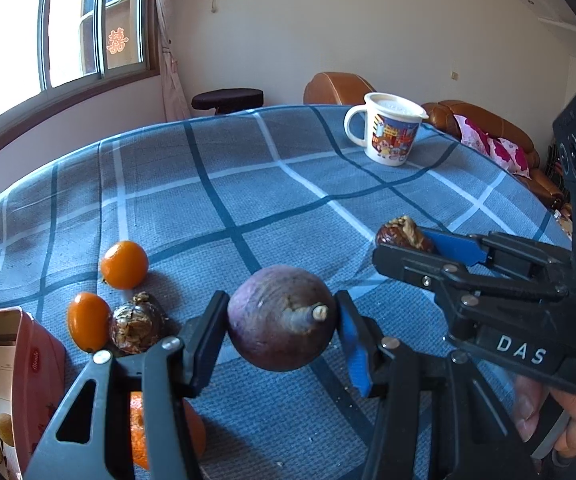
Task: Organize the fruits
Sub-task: 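Carry the beet with the left tool while the right tool carries the mangosteen toward the box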
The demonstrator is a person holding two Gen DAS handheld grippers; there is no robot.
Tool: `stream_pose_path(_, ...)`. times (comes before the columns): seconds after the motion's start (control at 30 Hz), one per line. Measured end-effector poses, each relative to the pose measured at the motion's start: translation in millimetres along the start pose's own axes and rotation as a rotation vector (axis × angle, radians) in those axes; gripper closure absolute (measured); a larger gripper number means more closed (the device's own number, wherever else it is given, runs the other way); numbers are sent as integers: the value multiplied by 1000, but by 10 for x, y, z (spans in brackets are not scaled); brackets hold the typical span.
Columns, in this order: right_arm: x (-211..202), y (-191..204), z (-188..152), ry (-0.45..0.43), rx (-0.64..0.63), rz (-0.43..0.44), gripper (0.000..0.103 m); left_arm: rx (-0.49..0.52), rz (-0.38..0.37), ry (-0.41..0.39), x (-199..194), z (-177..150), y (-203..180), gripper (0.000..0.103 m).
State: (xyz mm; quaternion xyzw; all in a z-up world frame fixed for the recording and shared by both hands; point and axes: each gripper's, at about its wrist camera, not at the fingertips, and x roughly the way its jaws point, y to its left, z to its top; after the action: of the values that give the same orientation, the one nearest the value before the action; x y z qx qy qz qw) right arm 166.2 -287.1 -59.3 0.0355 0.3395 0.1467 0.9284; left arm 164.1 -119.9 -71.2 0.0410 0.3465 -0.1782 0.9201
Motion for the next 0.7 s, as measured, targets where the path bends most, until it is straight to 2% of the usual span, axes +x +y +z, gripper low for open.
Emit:
stream_pose_path(0.3, -75, 97, -2, -42, -53, 0, 62, -51, -9, -59, -104, 4, 105, 48)
stream_pose_path(0.7, -153, 138, -13, -83, -78, 9, 62, -59, -5, -132, -245, -16, 127, 48)
